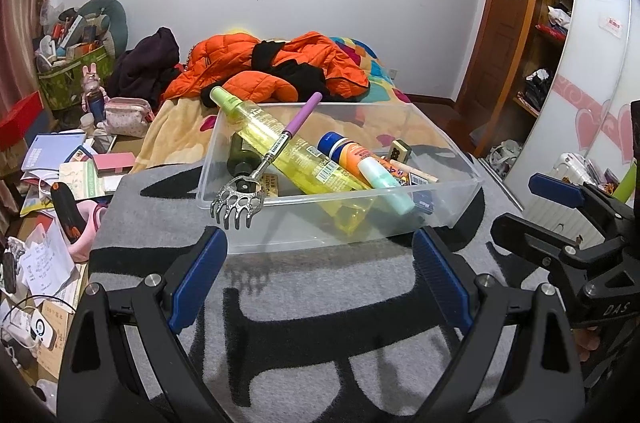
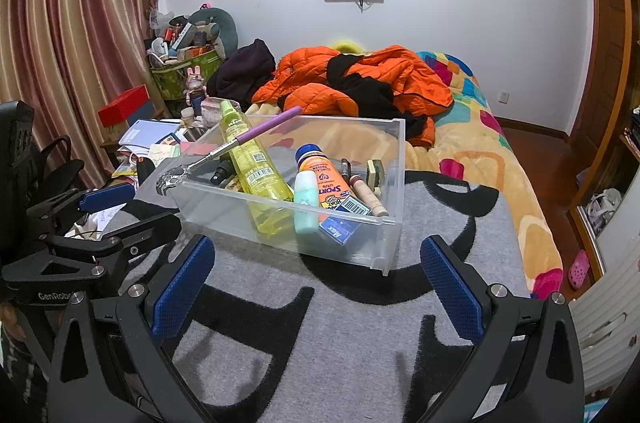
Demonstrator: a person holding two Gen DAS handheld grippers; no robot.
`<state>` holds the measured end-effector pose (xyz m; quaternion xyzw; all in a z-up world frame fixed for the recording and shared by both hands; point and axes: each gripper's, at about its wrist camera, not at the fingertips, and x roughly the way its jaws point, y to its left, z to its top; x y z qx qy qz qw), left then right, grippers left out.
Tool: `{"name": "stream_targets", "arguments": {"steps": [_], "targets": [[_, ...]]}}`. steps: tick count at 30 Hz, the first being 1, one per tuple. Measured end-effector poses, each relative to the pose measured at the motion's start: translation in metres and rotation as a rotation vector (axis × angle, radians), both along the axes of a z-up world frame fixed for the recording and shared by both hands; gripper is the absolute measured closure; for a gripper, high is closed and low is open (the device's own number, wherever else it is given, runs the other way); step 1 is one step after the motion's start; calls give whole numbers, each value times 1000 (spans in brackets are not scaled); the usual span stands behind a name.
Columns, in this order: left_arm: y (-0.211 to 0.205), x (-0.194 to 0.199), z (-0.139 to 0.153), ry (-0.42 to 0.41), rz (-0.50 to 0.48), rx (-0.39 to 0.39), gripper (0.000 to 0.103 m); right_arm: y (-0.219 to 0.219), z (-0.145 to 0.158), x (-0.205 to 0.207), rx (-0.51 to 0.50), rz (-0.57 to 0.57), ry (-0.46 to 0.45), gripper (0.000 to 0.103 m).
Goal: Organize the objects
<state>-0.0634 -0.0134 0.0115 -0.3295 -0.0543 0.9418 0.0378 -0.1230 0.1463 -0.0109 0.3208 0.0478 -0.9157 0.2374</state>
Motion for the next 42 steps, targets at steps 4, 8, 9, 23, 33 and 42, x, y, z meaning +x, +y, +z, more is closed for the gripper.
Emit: {"name": "stream_targets", "arguments": {"steps": [4,8,9,23,33,42], "targets": [[1,1,0,2,3,0,8,0,0,0,1,-1,4,1],[1,1,1,4,2,-2,8,0,1,1,-7,5,7,1],[2,2,1,6,0,-3,8,0,1,1,-6,3,8,1],[5,5,4,16,-23,2,8,4,-1,0,-24,-6,-2,1],[6,5,0,4,-20,-13,8,3,-6,-1,-27,-5,-20,1],[-1,4,0,3,5,14,8,0,-6,0,-20,-3,-19,1]]}}
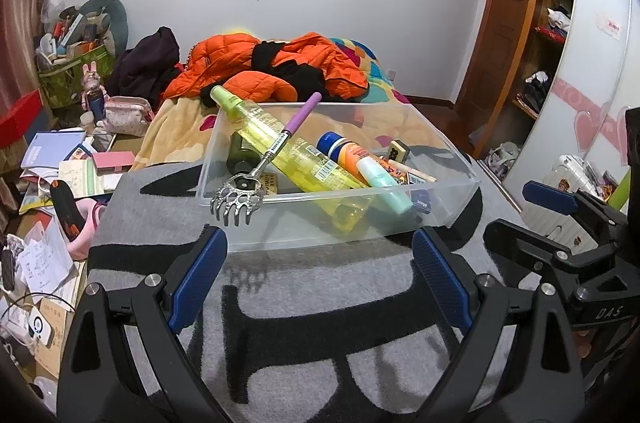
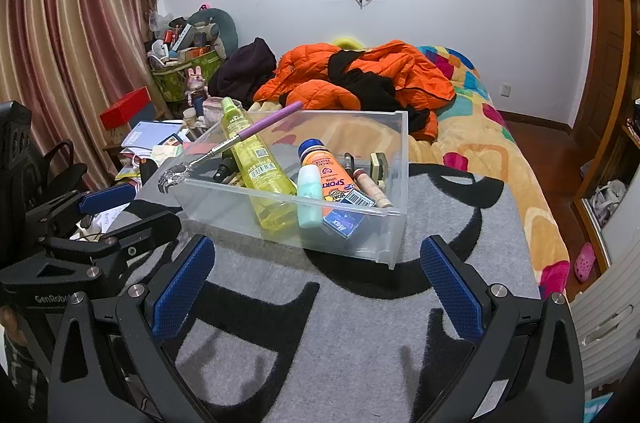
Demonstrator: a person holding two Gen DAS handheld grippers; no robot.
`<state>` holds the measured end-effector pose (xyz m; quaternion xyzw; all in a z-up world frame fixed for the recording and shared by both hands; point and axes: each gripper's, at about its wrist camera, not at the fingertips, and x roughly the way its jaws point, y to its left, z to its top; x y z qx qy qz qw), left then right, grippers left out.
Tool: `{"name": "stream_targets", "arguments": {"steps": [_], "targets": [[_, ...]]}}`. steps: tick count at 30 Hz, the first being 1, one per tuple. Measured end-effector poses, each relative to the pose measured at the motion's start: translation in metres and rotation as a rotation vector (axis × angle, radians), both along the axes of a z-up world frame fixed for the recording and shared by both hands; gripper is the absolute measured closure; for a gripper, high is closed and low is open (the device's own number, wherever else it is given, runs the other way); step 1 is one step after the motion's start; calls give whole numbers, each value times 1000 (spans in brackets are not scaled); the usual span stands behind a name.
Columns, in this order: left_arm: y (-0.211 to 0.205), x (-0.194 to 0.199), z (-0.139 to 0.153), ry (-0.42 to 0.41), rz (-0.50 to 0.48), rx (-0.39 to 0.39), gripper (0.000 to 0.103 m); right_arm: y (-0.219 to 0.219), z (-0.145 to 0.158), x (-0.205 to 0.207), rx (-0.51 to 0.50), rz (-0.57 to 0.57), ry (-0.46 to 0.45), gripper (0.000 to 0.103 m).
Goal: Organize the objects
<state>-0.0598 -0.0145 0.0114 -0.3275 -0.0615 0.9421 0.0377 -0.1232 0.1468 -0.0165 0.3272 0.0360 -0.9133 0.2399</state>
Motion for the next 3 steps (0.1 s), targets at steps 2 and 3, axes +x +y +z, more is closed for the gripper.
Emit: {"name": "stream_targets", "arguments": {"steps": [2,3], "targets": [[-2,1,1,5,5,8,8,0,0,0,-1,0,-1,1],[-2,2,2,6,3,10,8,0,0,0,-1,0,-1,1]]}}
